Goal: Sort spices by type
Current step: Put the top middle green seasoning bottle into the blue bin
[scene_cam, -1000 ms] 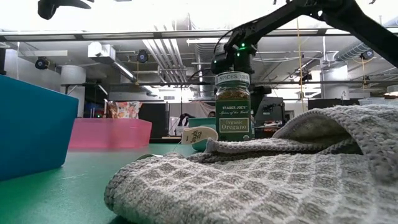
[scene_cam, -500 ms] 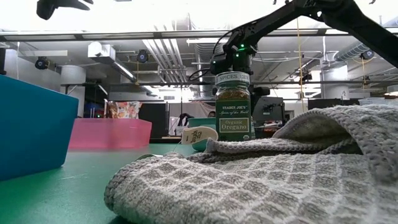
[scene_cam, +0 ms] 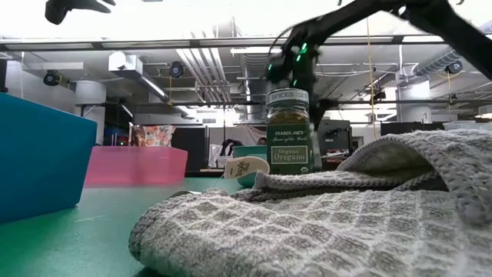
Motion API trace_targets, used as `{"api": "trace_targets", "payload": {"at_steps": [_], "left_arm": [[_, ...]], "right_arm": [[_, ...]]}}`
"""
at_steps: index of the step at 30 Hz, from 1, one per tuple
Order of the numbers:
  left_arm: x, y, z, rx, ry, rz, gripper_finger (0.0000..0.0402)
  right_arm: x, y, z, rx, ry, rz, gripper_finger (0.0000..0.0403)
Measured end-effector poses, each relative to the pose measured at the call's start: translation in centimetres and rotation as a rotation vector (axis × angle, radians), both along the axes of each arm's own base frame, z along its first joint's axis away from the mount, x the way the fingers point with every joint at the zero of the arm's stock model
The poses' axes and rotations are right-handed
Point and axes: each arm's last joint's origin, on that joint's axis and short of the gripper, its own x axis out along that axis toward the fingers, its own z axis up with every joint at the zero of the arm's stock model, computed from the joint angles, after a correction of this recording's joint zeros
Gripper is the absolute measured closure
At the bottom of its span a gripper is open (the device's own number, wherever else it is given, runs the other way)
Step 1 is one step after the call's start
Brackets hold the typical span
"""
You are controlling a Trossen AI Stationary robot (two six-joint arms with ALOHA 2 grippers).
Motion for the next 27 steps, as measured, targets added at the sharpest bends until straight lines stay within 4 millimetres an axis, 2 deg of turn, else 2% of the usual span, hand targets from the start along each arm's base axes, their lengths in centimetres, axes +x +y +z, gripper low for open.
{"api": "trace_targets", "payload": {"at_steps": [8,12,19,27], "left_arm": [[0.0,0.1,0.2,0.020,-0.013,0.001,0.0324],[0.1,0.1,0.4,0.032,-0.030,0.003,0.0324],[0.1,0.2,0.7,0.052,-0.053,0.006,0.0324],[0.1,0.4,0.8,0.066,-0.051,0.057,0.0324]], "right_arm": [[-4.4,3.3,7.6,-0.086,-0.136,-0.093,0.0205],[-7.7,5.8,9.7,-0.107,-0.190,-0.203,0.0205],[-12.7,9.9,8.9,-0.091,-0.229,-0.413,0.0205],[-15.6,14.1,5.7,-0.058,-0.234,-0.578,0.0205]]}}
